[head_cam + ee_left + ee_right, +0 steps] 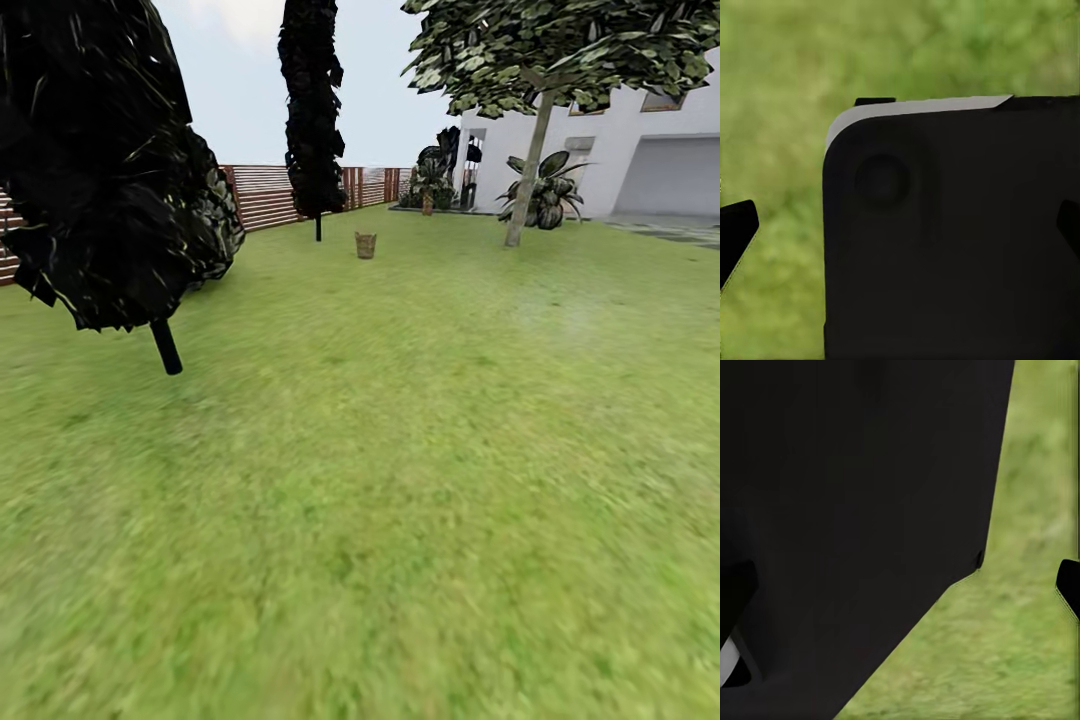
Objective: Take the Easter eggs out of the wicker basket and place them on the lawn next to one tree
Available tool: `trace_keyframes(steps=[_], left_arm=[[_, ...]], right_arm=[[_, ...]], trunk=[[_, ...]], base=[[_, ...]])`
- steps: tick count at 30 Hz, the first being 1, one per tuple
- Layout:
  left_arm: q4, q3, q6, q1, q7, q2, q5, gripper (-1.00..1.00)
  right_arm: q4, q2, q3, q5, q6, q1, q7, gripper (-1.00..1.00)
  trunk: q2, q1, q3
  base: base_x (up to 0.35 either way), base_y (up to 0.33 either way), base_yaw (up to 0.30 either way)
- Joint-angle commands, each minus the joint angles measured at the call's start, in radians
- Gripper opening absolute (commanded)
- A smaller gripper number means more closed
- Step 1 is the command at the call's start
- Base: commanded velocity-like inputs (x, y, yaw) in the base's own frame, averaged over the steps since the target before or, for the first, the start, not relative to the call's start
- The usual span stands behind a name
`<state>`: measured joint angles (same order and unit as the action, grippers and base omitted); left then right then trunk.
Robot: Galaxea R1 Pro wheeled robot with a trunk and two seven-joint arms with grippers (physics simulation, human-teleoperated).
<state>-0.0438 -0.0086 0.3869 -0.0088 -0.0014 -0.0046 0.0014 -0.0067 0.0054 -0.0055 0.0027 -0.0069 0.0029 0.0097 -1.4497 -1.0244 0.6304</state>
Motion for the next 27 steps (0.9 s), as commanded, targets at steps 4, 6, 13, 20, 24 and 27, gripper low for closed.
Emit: trace_keyframes(steps=[4,6,13,20,24,27], left_arm=[[0.001,-0.002,0.003,0.000,0.000,0.000,0.000,1.00],[0.001,-0.002,0.003,0.000,0.000,0.000,0.000,1.00],[0.001,-0.002,0.004,0.000,0.000,0.000,0.000,1.00],[0.001,-0.002,0.004,0.000,0.000,0.000,0.000,1.00],[0.001,-0.002,0.004,0.000,0.000,0.000,0.000,1.00],[0.001,-0.002,0.004,0.000,0.000,0.000,0.000,1.00]], right_arm=[[-0.001,0.000,-0.001,0.000,-0.001,0.000,0.001,1.00],[-0.001,0.000,-0.001,0.000,-0.001,0.000,0.001,1.00],[-0.001,0.000,-0.001,-0.001,-0.001,0.000,0.001,1.00],[-0.001,0.000,-0.001,-0.001,-0.001,0.000,0.001,1.00],[-0.001,0.000,-0.001,0.000,-0.001,0.000,0.001,1.00],[-0.001,0.000,-0.001,-0.001,-0.001,0.000,0.001,1.00]], trunk=[[0.000,-0.001,0.001],[0.000,-0.001,0.001],[0.000,-0.001,0.001],[0.000,-0.001,0.001],[0.000,-0.001,0.001],[0.000,-0.001,0.001]], base=[[0.341,0.000,0.000],[0.341,0.000,0.000],[0.341,0.000,0.000],[0.341,0.000,0.000],[0.341,0.000,0.000],[0.341,0.000,0.000]])
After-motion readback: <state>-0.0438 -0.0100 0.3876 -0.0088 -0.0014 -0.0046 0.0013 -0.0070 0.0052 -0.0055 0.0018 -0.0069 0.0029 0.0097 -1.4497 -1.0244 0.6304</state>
